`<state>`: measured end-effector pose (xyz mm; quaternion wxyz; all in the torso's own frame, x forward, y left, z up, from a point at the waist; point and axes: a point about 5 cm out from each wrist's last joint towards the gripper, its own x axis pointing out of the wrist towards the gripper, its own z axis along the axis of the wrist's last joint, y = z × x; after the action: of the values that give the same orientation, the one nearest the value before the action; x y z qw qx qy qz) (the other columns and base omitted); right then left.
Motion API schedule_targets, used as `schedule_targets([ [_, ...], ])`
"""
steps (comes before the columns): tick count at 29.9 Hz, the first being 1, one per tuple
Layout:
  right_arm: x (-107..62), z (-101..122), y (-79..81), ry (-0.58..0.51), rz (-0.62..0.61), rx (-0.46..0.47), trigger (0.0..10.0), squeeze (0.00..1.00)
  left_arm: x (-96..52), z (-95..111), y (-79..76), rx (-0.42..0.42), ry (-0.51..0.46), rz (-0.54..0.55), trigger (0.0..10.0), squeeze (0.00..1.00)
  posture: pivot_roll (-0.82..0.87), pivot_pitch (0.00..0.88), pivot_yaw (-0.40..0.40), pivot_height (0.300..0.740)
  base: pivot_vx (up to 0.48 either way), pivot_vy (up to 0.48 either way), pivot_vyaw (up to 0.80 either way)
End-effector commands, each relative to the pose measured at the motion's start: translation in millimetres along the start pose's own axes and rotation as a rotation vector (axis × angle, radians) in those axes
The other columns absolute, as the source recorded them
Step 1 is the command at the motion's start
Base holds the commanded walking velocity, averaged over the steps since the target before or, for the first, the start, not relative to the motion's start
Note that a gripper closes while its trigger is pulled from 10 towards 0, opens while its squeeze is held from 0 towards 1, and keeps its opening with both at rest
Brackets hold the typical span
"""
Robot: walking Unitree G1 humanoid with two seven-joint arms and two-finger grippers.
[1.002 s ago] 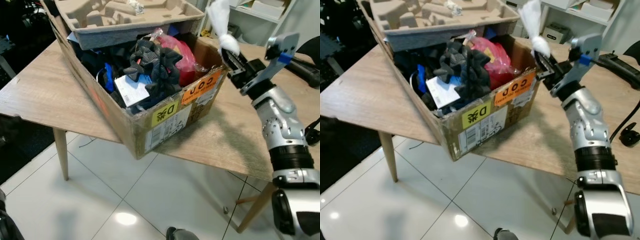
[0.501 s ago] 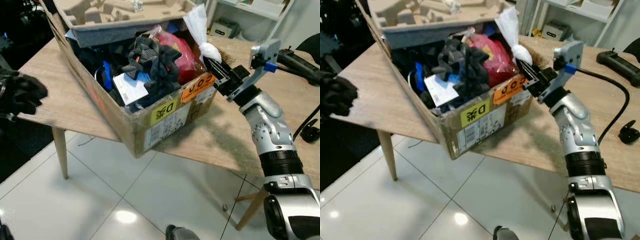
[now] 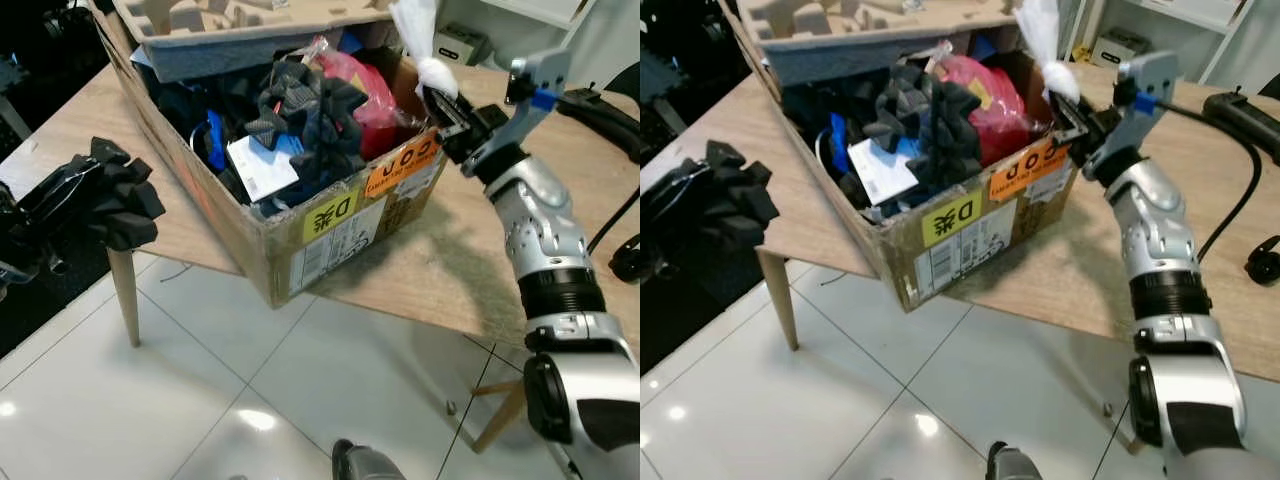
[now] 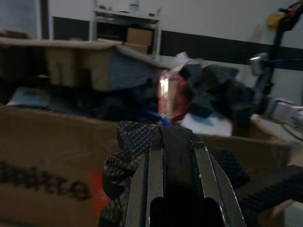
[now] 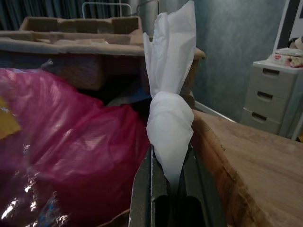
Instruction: Picking trash to rubbish bin
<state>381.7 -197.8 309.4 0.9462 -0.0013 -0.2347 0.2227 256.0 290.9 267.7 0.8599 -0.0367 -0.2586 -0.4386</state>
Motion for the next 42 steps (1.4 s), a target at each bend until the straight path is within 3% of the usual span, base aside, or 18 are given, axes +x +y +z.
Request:
schedule_targets([
  [1, -3.1, -16.2, -0.6, 0.083, 0.003, 0.021, 10.0, 0.0, 3.4, 9.2, -5.4, 0.012, 0.032, -0.054, 10.0, 0.0, 0.0, 0.236, -0.01, 0.74, 0.0, 0.0, 0.0],
  [2, -1.6, -16.0, 0.2, 0.087, 0.006, 0.02, 10.0, 0.89, 4.9, 9.9, -8.1, 0.01, 0.038, -0.066, 10.0, 0.0, 0.0, 0.236, -0.009, 0.74, 0.0, 0.0, 0.0],
  [3, -1.6, -16.0, 0.2, 0.087, 0.006, 0.02, 10.0, 0.89, 4.9, 9.9, -8.1, 0.01, 0.038, -0.066, 10.0, 0.0, 0.0, 0.236, -0.009, 0.74, 0.0, 0.0, 0.0],
  [4, -0.5, -15.2, 0.8, 0.087, 0.008, 0.021, 10.0, 1.0, 6.4, 10.8, -10.5, 0.009, 0.041, -0.078, 10.0, 0.0, 0.0, 0.236, -0.009, 0.74, 0.0, 0.0, 0.0],
  [10, 2.7, -4.6, 6.4, 0.024, 0.046, 0.047, 10.0, 1.0, 17.4, 18.4, -17.4, 0.033, 0.029, -0.115, 10.0, 0.0, 0.01, 0.235, -0.009, 0.74, 0.0, 0.0, 0.0],
  [13, 2.9, 1.6, 10.6, -0.017, 0.09, 0.06, 10.0, 1.0, 23.3, 24.5, -19.8, 0.042, 0.002, -0.137, 10.0, 0.0, 0.01, 0.233, -0.009, 0.74, 0.0, 0.0, 0.0],
  [14, 1.6, 9.5, 14.5, -0.068, 0.127, 0.079, 10.0, 1.0, 31.3, 31.5, -21.9, 0.056, -0.033, -0.164, 10.0, 0.0, 0.0, 0.227, -0.007, 0.74, 0.0, 0.0, 0.0],
  [19, -1.6, 16.9, 14.9, -0.104, 0.139, 0.084, 10.0, 1.0, 41.3, 38.4, -23.9, 0.065, -0.072, -0.194, 10.0, 0.0, -0.01, 0.225, -0.004, 0.74, 0.0, 0.0, 0.0],
  [20, -5.9, 24.2, 15.9, -0.142, 0.162, 0.102, 10.0, 0.0, 50.9, 41.7, -27.1, 0.064, -0.099, -0.222, 10.0, 0.0, -0.01, 0.224, -0.003, 0.74, 0.0, 0.0, 0.0],
  [23, -10.2, 31.4, 21.0, -0.183, 0.216, 0.129, 10.0, 0.0, 59.9, 41.8, -29.8, 0.073, -0.107, -0.248, 10.0, 0.0, -0.01, 0.222, 0.0, 0.74, 0.0, 0.0, 0.0],
  [27, -19.4, 53.7, 43.0, -0.289, 0.39, 0.194, 10.0, 0.0, 80.0, 39.0, -40.0, 0.043, -0.129, -0.333, 10.0, 0.0, -0.02, 0.22, 0.01, 0.74, 0.0, 0.0, 0.0],
  [32, -21.2, 73.0, 52.7, -0.384, 0.453, 0.251, 10.0, 0.0, 96.1, 32.2, -51.1, -0.001, -0.142, -0.398, 10.0, 0.0, -0.03, 0.22, 0.013, 0.74, 0.0, 0.0, 0.0],
  [37, -21.4, 79.9, 57.3, -0.415, 0.49, 0.29, 10.0, 0.0, 102.0, 27.9, -55.7, -0.018, -0.143, -0.418, 10.0, 0.0, -0.03, 0.22, 0.012, 0.74, 0.0, 0.0, 0.0],
  [40, -36.5, 82.1, 77.1, -0.377, 0.724, 0.315, 10.0, 0.0, 109.7, 22.6, -60.8, -0.03, -0.144, -0.432, 10.0, 0.0, -0.03, 0.217, 0.004, 0.74, 0.0, 0.0, 0.0],
  [42, -36.5, 82.1, 77.1, -0.377, 0.724, 0.315, 10.0, 0.0, 109.7, 22.6, -60.8, -0.03, -0.144, -0.432, 10.0, 0.0, -0.03, 0.217, 0.004, 0.74, 0.0, 0.0, 0.0],
])
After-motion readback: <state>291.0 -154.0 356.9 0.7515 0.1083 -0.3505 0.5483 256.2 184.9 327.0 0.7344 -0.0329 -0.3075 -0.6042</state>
